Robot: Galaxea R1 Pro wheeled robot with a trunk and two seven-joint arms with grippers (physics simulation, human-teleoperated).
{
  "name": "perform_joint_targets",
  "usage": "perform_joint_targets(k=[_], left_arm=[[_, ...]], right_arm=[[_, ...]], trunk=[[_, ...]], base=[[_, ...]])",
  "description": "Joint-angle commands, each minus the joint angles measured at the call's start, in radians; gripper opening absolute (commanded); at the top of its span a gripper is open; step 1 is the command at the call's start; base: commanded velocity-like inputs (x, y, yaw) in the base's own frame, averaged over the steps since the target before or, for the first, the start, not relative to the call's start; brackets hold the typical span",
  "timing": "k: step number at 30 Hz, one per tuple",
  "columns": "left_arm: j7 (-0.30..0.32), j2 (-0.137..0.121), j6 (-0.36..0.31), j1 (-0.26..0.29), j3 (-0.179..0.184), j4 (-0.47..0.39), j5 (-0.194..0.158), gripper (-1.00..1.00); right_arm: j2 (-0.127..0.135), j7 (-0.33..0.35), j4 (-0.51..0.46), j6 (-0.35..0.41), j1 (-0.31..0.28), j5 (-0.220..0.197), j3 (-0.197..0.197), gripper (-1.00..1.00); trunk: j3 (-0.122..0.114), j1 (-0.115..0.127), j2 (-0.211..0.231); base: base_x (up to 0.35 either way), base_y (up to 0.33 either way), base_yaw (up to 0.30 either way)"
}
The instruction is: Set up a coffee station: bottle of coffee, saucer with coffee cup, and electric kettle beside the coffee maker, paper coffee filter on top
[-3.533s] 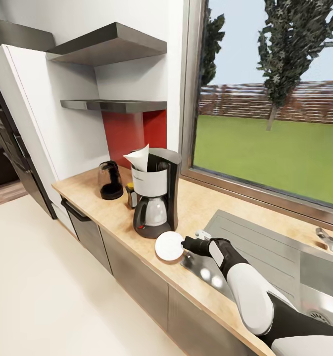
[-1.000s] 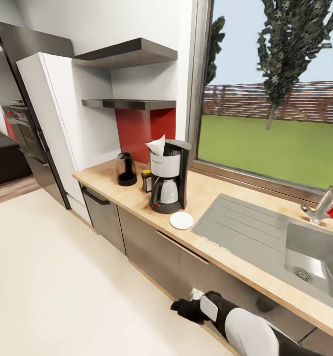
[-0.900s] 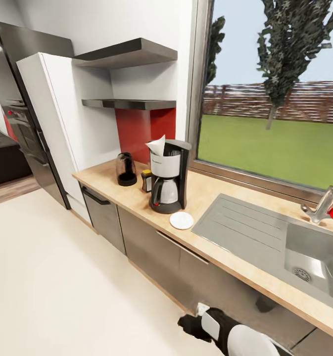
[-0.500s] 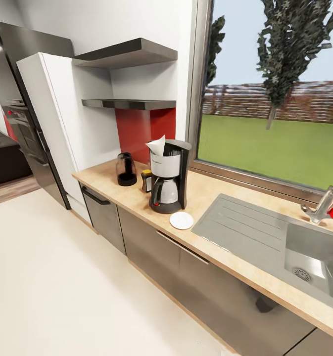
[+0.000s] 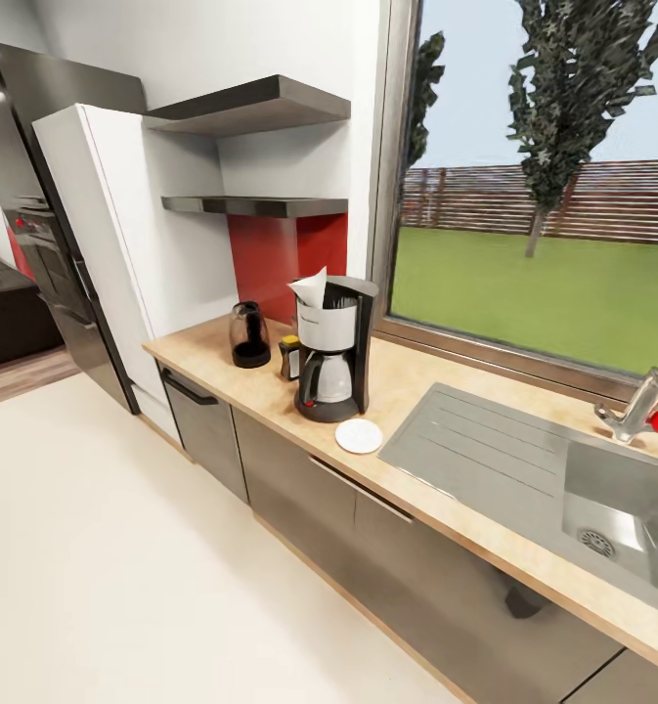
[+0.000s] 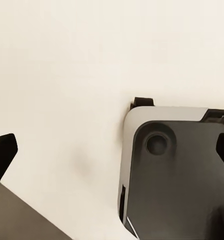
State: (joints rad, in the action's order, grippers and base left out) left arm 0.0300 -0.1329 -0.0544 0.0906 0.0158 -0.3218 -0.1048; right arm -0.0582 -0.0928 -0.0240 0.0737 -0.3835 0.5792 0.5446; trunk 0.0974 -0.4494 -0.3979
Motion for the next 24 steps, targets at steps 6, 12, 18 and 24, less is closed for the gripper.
perform_joint_targets(k=[6,12,18,24], left_arm=[[0.002,-0.002,-0.004,0.0,0.003,-0.003,-0.012,1.0],[0.002,-0.002,0.079,0.0,-0.003,-0.002,-0.015,1.0],[0.004,-0.002,0.087,0.0,0.0,-0.002,-0.012,1.0],[0.003,-0.002,0.087,0.0,-0.004,-0.002,-0.015,1.0]], right_arm=[[-0.003,0.023,-0.002,0.001,0.0,0.009,0.009,1.0],[-0.002,0.022,-0.002,0.001,0.0,0.012,0.009,1.0],[0.0,0.022,-0.002,0.001,0.0,0.013,0.009,1.0],[0.001,0.024,-0.001,0.004,0.001,0.014,0.008,1.0]], trunk=[[0.002,-0.001,-0.002],[0.002,-0.001,-0.002],[0.002,-0.001,-0.002],[0.002,-0.001,-0.002]], base=[[0.0,0.0,0.0],[0.0,0.0,0.0],[0.078,0.154,0.0],[0.101,0.277,0.0]])
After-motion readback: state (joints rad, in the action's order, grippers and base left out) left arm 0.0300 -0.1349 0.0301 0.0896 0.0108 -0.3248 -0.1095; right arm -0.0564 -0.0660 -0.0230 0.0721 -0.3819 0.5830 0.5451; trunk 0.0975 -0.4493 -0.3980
